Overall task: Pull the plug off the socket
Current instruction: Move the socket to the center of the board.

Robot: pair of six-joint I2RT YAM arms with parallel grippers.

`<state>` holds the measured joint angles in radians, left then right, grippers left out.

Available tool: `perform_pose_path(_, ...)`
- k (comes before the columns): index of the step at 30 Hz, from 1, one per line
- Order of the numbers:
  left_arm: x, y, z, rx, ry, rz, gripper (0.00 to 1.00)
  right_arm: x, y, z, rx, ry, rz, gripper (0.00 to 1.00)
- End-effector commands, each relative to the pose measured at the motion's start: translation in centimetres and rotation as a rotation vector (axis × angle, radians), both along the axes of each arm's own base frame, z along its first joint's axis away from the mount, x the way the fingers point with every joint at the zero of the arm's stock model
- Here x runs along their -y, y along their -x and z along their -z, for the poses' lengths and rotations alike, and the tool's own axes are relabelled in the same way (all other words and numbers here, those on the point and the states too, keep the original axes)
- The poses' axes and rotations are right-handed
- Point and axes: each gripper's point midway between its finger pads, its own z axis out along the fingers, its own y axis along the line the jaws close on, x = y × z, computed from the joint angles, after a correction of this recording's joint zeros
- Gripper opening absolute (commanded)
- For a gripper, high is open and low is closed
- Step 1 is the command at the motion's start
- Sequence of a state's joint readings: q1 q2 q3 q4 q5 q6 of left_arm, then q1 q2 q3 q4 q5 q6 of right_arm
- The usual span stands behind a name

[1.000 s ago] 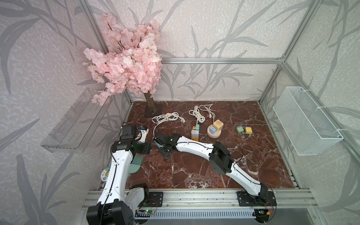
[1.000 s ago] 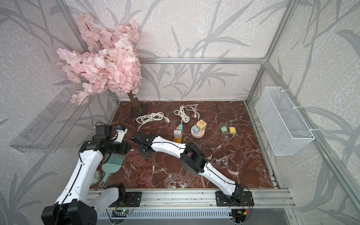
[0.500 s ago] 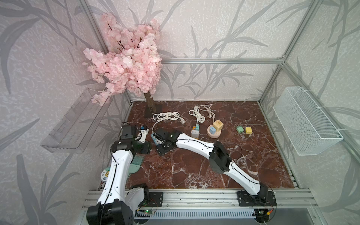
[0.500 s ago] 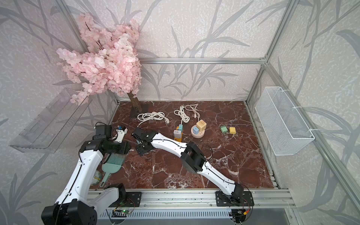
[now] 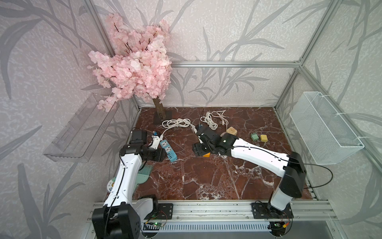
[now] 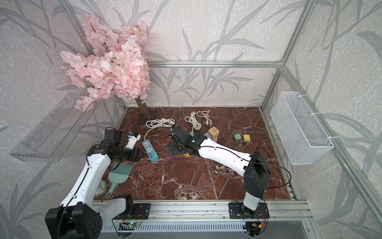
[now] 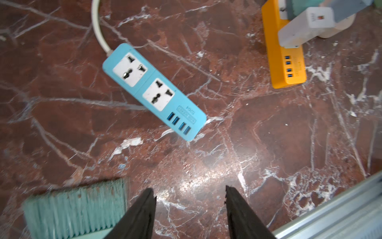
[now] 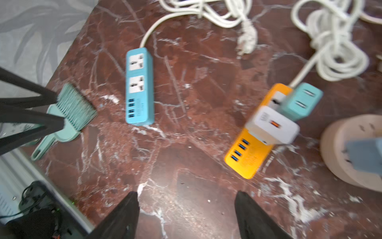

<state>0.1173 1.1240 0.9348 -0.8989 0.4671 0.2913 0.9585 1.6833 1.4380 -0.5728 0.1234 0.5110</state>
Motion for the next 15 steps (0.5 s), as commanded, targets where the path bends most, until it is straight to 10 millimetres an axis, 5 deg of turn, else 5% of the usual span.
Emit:
perform_pose_path(1,2.6,0.2,-0.9,-0.016,0.093,0.112,0.57,3.7,-1.2,2.0,0.006,0.013,0.149,0.80)
perform_pose_path(5,3.1,0.0,0.3,-0.036,0.125,0.107,0.56,5.6,-1.2,5.4,-0.028,0.050,0.213,0.82)
perform_pose_path(15,2.2,-0.1,1.2,-0.026,0.080,0.066,0.57,3.9,-3.3,11.3,-0.103,0.137,0.281,0.86)
